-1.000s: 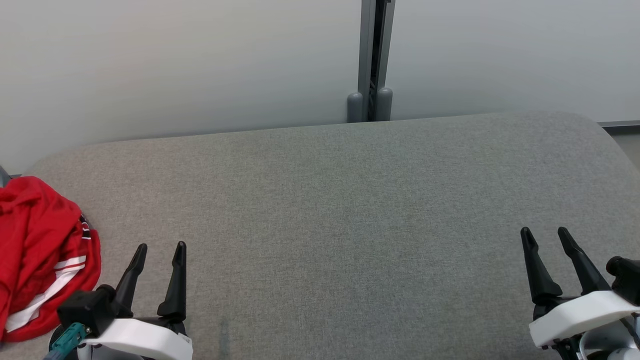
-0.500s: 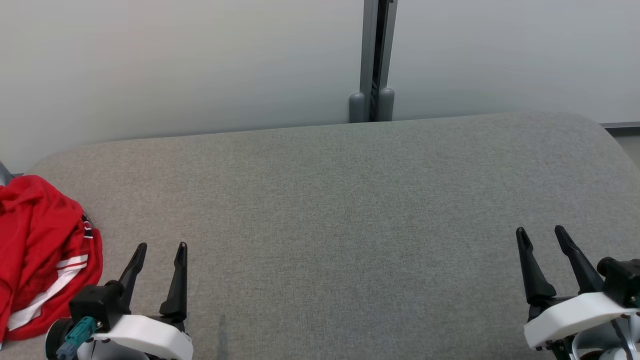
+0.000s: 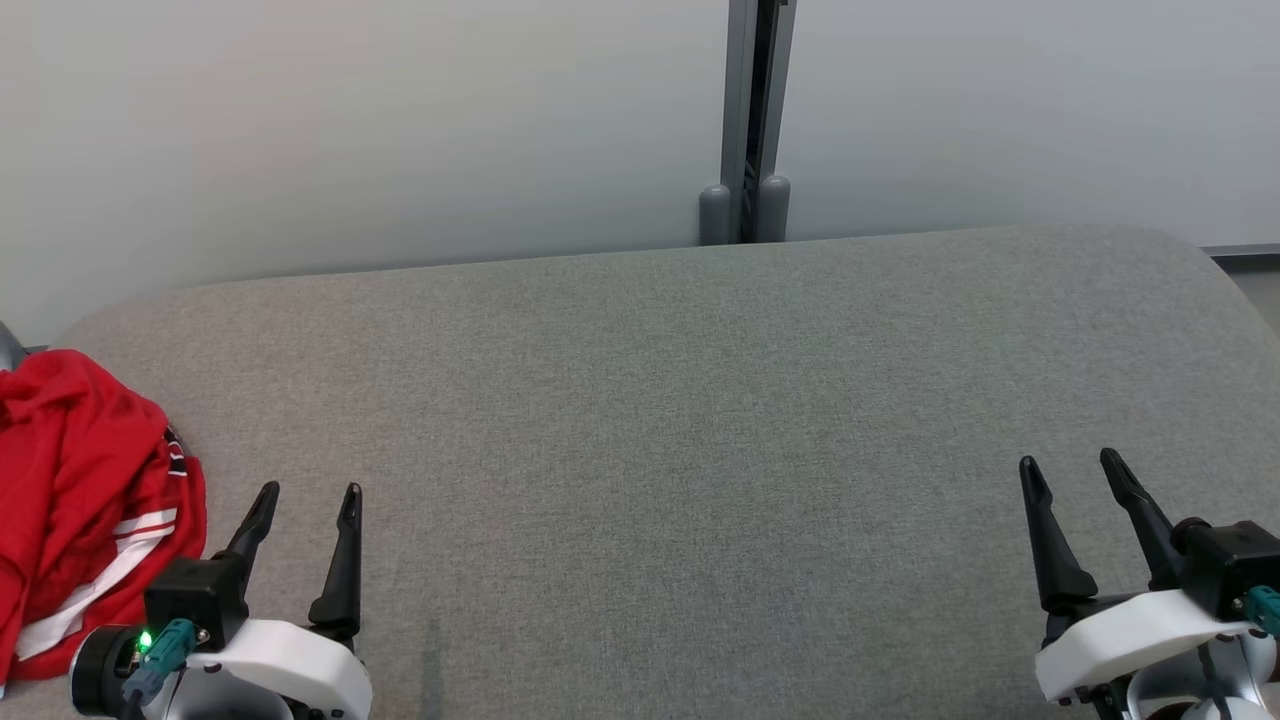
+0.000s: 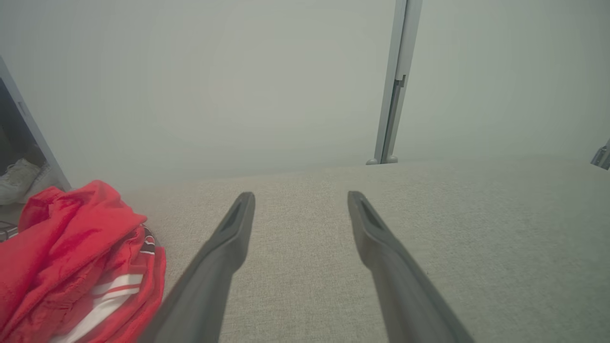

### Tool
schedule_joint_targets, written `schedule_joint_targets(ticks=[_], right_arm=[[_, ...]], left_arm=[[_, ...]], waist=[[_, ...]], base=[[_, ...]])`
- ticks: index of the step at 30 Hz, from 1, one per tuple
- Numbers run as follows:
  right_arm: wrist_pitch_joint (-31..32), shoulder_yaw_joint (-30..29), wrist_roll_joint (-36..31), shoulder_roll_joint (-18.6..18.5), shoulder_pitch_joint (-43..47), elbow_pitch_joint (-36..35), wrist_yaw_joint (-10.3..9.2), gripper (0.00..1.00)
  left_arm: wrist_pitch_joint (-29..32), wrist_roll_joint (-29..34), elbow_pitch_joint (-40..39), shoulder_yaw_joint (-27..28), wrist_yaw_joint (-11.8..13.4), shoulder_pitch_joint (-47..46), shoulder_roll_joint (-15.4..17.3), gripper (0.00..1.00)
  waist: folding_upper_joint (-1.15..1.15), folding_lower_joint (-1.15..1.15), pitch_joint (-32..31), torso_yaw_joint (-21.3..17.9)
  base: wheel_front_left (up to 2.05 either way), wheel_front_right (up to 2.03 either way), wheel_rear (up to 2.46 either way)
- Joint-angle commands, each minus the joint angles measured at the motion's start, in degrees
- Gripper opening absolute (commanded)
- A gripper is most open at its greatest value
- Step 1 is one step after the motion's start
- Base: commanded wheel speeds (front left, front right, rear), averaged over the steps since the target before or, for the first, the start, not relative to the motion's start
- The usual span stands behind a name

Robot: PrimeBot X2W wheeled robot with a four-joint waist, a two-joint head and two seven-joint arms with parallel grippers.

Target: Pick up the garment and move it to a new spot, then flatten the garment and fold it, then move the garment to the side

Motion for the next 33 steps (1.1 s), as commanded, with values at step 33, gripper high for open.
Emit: schedule_joint_targets(ticks=[33], right_arm=[[-2.7,0.0,-4.7,1.3,-0.9,1.0,0.0,1.0]], left_arm=[[0.9,3.0,2.7,0.5,1.1,-4.2,0.7,1.0]], waist=[[0.0,0.0,-0.1,5.6]], base=[[0.0,0.0,0.0]])
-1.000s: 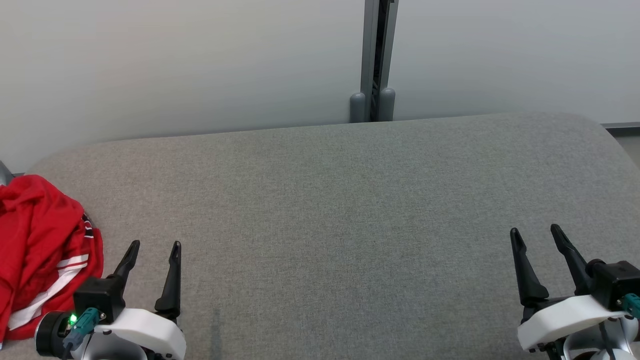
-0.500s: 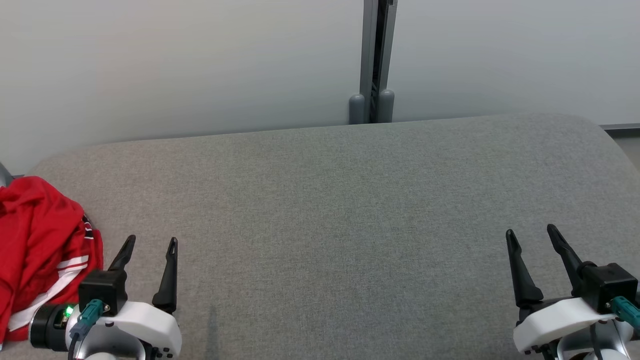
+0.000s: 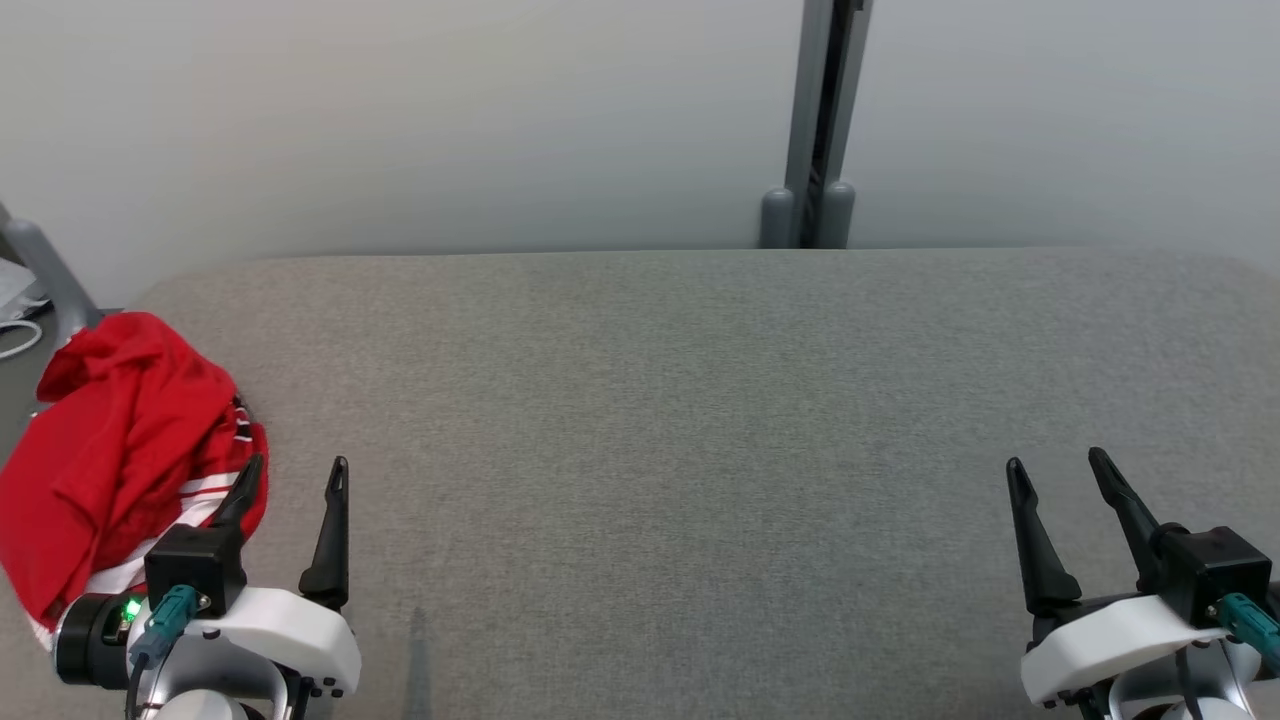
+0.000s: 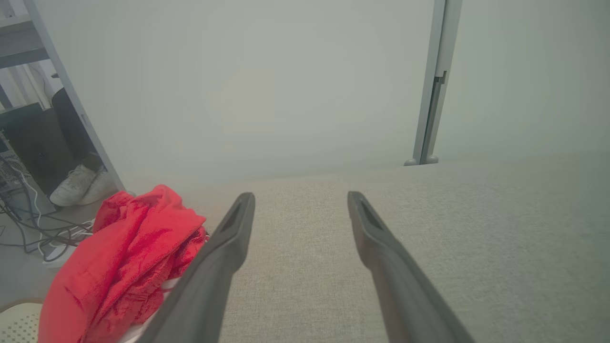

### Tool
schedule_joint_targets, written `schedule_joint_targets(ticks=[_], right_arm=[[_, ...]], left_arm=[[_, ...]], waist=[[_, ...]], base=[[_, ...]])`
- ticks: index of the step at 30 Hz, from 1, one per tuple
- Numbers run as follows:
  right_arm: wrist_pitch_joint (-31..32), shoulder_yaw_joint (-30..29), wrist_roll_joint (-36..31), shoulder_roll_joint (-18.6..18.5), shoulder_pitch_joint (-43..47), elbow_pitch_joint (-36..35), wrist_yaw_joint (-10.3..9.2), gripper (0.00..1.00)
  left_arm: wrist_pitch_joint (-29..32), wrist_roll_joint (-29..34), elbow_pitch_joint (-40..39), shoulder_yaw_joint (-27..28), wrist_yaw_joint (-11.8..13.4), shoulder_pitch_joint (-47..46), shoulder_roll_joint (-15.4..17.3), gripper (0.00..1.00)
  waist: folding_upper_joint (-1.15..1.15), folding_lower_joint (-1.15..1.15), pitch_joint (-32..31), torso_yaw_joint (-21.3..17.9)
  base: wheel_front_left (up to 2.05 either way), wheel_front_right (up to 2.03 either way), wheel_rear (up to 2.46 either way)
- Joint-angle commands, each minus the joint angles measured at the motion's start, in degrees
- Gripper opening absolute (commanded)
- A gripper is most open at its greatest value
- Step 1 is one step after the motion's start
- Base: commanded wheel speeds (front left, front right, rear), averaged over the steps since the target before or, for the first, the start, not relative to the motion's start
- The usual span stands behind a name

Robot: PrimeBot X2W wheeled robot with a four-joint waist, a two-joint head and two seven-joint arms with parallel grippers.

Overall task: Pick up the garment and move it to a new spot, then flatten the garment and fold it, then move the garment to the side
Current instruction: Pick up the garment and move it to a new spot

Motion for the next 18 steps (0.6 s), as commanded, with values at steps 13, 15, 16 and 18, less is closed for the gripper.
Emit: schedule_joint_targets(ticks=[13,15,16,18], right_arm=[[-0.8,1.9,2.1,-0.1,-1.2,-0.1,0.0,1.0],[-0.9,2.2,2.4,-0.1,-1.2,0.2,0.0,1.0],[-1.0,2.3,2.9,0.0,-1.3,0.3,0.0,1.0],[-1.3,2.8,3.0,0.0,-1.5,0.6,0.0,1.0]], left_arm=[[-1.2,-1.9,0.3,1.9,1.3,-0.6,0.8,1.0],[-1.3,-2.0,0.4,2.1,1.3,-0.5,1.0,1.0],[-1.3,-2.2,0.4,2.3,1.3,-0.5,1.1,1.0],[-1.5,-2.5,0.4,2.4,1.5,-0.3,1.0,1.0]], waist=[[0.0,0.0,0.1,14.1],[0.0,0.0,0.1,16.2],[0.0,0.0,0.2,17.2],[0.0,0.0,0.3,19.0]], base=[[0.0,0.0,0.0],[0.0,0.0,0.0],[0.0,0.0,0.0],[0.0,0.0,0.0]])
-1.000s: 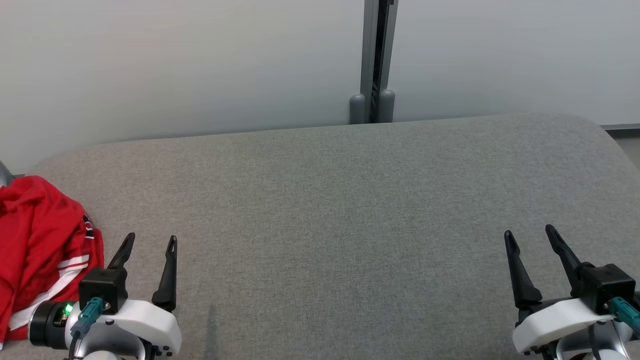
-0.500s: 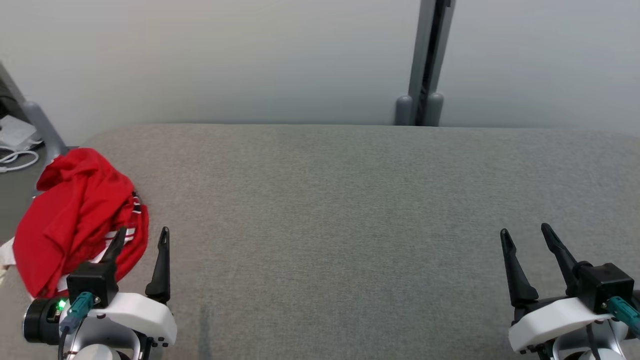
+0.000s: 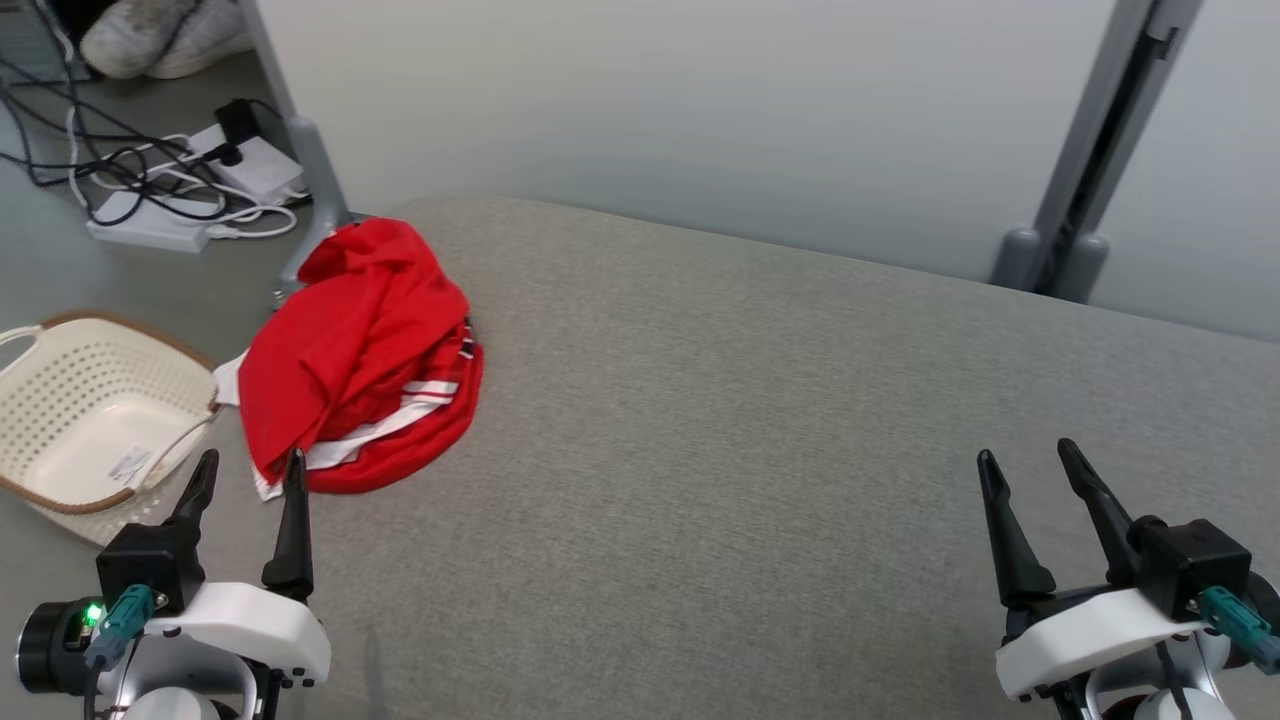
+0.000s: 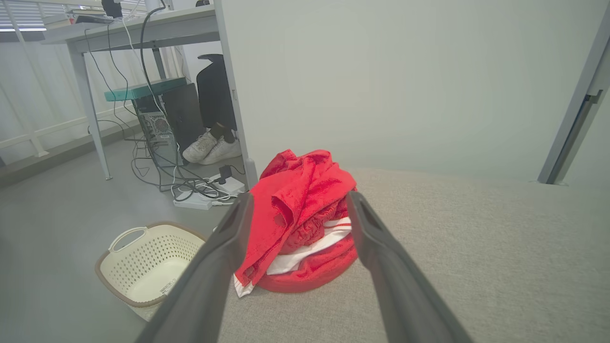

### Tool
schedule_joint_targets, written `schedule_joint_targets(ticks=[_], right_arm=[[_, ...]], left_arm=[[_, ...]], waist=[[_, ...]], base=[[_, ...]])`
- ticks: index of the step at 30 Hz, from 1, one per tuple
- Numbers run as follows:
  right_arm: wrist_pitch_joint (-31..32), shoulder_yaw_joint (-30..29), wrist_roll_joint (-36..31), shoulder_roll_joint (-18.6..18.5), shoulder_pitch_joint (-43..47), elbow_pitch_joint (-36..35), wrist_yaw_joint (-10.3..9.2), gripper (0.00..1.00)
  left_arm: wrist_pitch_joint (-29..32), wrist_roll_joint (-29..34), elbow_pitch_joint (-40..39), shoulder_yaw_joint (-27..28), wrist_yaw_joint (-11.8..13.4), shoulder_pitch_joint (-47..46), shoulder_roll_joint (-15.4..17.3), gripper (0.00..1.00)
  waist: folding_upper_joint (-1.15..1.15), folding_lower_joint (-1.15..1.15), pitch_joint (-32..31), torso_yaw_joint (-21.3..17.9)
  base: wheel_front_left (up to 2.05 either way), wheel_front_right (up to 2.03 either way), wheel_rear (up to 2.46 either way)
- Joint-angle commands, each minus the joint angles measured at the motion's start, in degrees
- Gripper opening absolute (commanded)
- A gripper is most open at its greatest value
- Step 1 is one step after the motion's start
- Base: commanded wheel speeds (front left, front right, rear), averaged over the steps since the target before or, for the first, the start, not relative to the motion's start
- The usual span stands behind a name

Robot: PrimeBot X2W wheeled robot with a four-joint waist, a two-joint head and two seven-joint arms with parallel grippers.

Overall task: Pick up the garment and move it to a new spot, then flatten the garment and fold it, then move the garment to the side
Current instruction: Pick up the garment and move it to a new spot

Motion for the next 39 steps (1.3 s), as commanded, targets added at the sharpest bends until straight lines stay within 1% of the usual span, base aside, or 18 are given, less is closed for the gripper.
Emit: schedule_joint_targets(ticks=[1,5,8,20,24,27,30,33,36,37,39], right_arm=[[-0.6,0.3,0.6,-0.2,-0.4,0.2,0.0,1.0],[-0.9,0.6,0.8,-0.2,-0.8,0.7,0.0,1.0],[-1.1,0.7,1.2,-0.2,-0.9,1.0,0.0,1.0],[-1.1,1.6,1.4,-0.2,-2.0,1.9,-0.01,1.0],[-1.0,1.4,1.5,-0.2,-2.1,2.0,-0.01,1.0],[-0.8,1.1,1.6,-0.2,-2.0,1.8,0.0,1.0],[-0.6,0.8,1.3,-0.2,-1.6,1.3,-0.01,1.0],[0.2,1.5,1.6,-0.2,-2.1,0.3,-0.01,1.0],[1.1,1.5,0.5,-0.2,-3.0,-0.6,-0.01,1.0],[1.4,1.9,0.3,-0.2,-3.6,-1.0,0.0,1.0],[1.9,2.2,0.0,-0.3,-4.6,-1.4,0.0,1.0]], left_arm=[[-0.3,-0.2,0.0,0.3,0.2,-0.2,0.2,1.0],[-0.5,-0.5,0.1,0.4,0.3,-0.3,0.5,1.0],[-0.7,-0.7,-0.1,0.4,0.4,0.2,0.4,1.0],[-1.1,-2.0,-0.3,1.0,1.0,0.5,0.5,1.0],[-1.0,-2.2,-0.6,1.0,1.2,0.0,0.4,1.0],[-0.6,-2.4,-1.0,1.4,1.0,-1.9,1.0,1.0],[0.7,-2.3,-1.3,0.9,0.2,-5.2,1.6,1.0],[2.5,-1.3,-0.3,0.5,0.0,-9.7,2.9,1.0],[5.0,-3.2,3.3,-0.1,-1.7,-15.2,2.2,1.0],[5.9,-3.7,5.4,0.2,-2.4,-16.8,2.7,1.0],[7.9,-6.0,10.6,0.4,-4.5,-20.2,2.2,1.0]], waist=[[0.0,0.0,0.1,3.1],[0.0,0.0,0.2,5.8],[0.0,0.0,0.1,7.0],[0.0,0.0,0.3,7.2],[0.0,0.0,0.4,7.3],[0.0,0.0,0.6,7.4],[0.0,0.0,0.9,7.3],[0.0,0.0,2.7,5.9],[0.0,0.0,5.0,3.9],[0.0,0.0,6.1,2.9],[0.0,0.0,7.9,1.2]], base=[[0.0,0.0,0.0],[0.0,0.0,0.0],[0.0,0.0,0.0],[0.0,0.0,0.0],[0.0,0.0,0.0],[0.0,0.0,0.0],[0.0,0.0,0.0],[0.0,0.0,0.0],[0.0,0.0,0.0],[0.0,0.0,0.0],[0.0,0.0,0.0]])
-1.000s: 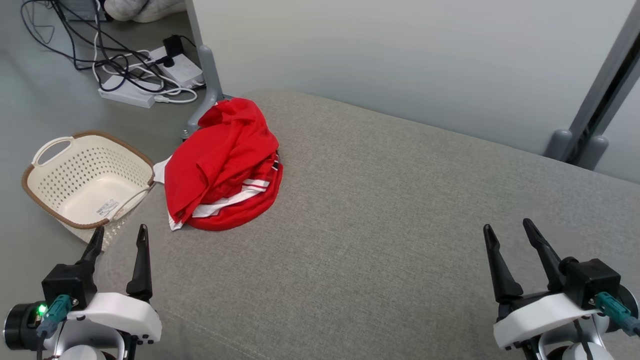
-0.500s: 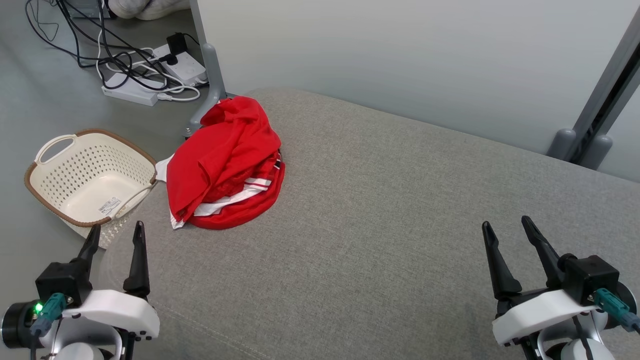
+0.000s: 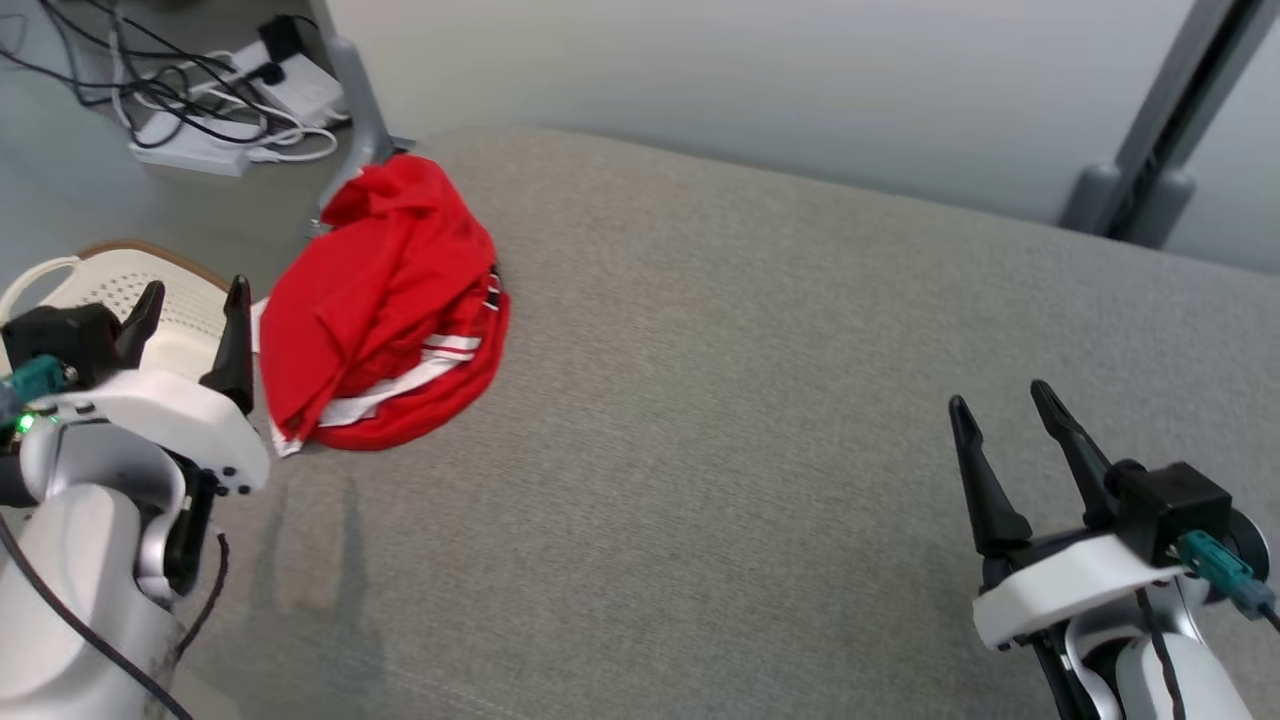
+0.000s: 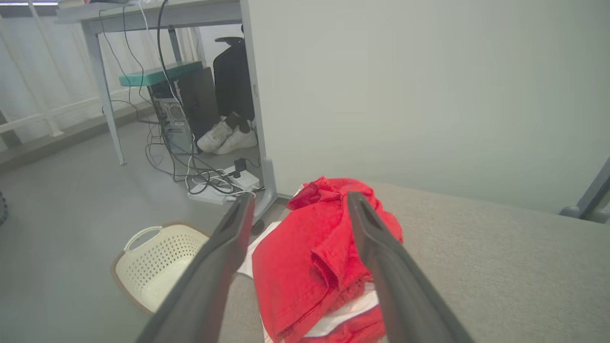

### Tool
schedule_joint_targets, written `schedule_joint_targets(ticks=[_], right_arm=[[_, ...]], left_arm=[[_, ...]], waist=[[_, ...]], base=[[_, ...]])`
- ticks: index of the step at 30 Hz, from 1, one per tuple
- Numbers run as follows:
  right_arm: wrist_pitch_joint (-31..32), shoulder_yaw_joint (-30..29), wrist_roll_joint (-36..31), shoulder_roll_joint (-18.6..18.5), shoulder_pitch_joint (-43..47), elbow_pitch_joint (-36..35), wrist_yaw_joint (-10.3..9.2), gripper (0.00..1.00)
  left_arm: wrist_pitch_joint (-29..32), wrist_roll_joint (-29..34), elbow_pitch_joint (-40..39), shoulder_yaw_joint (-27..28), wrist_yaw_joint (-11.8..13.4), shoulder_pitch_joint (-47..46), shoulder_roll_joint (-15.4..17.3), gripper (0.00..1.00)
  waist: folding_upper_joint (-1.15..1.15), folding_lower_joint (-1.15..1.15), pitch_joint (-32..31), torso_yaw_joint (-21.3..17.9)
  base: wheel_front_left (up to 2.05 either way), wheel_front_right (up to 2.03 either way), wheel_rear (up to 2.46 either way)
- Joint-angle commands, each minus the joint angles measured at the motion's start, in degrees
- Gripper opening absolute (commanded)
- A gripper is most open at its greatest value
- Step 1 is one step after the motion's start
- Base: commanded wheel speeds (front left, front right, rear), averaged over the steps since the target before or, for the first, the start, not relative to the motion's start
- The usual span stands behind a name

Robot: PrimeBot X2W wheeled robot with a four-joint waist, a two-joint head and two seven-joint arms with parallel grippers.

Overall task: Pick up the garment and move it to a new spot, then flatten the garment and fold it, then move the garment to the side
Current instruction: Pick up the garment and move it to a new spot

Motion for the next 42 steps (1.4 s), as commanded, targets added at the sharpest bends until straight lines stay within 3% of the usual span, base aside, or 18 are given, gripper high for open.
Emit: schedule_joint_targets(ticks=[1,8,15,16,17,24,30,35,42], right_arm=[[0.3,0.1,-0.3,-0.3,-1.3,-0.4,-0.01,1.0],[1.9,1.2,-1.5,-0.9,-4.3,-1.7,-0.01,1.0],[2.7,1.7,-2.2,-1.4,-6.5,-2.9,-0.01,1.0],[2.9,1.7,-2.3,-1.4,-6.8,-3.1,-0.01,1.0],[2.9,1.5,-2.3,-1.4,-6.9,-3.1,-0.01,1.0],[2.4,0.3,-2.5,-1.2,-6.5,-2.9,-0.01,1.0],[1.5,-0.8,-2.5,-0.9,-5.5,-2.5,-0.01,1.0],[0.2,-1.3,-2.1,-0.6,-4.4,-2.2,-0.01,1.0],[-0.9,-1.1,-0.9,-0.3,-1.4,-1.9,-0.01,1.0]], left_arm=[[1.0,-0.8,3.5,0.0,-1.2,-2.3,0.3,1.0],[4.1,-5.1,22.6,0.9,-6.4,-11.1,0.3,1.0],[3.1,-8.6,36.2,2.7,-9.3,-17.3,0.8,1.0],[2.4,-9.3,38.5,3.2,-9.8,-18.6,1.1,0.61],[1.8,-9.6,39.6,3.4,-10.1,-19.1,1.5,0.01],[-6.6,-8.2,42.6,2.7,-10.8,-22.4,4.4,0.0],[-12.8,-5.4,41.1,1.2,-9.5,-24.4,6.3,0.0],[-15.0,-3.1,35.5,0.6,-7.5,-23.8,7.6,0.0],[-14.6,-1.3,21.4,0.0,-3.6,-15.4,7.6,0.0]], waist=[[0.0,0.0,3.5,-3.6],[0.0,0.0,9.6,-8.7],[0.0,0.0,14.0,-11.4],[0.0,0.0,14.7,-11.8],[0.0,0.0,14.9,-11.9],[0.0,0.0,14.7,-11.7],[0.0,0.0,12.1,-11.3],[0.0,0.0,8.1,-11.7],[0.0,0.0,1.1,-14.0]], base=[[0.0,0.0,0.0],[0.0,0.0,0.0],[0.0,0.0,0.0],[0.0,0.0,0.0],[0.0,0.0,0.0],[0.0,0.0,0.0],[0.0,0.0,0.0],[0.0,0.0,0.0],[0.0,0.0,0.0]])
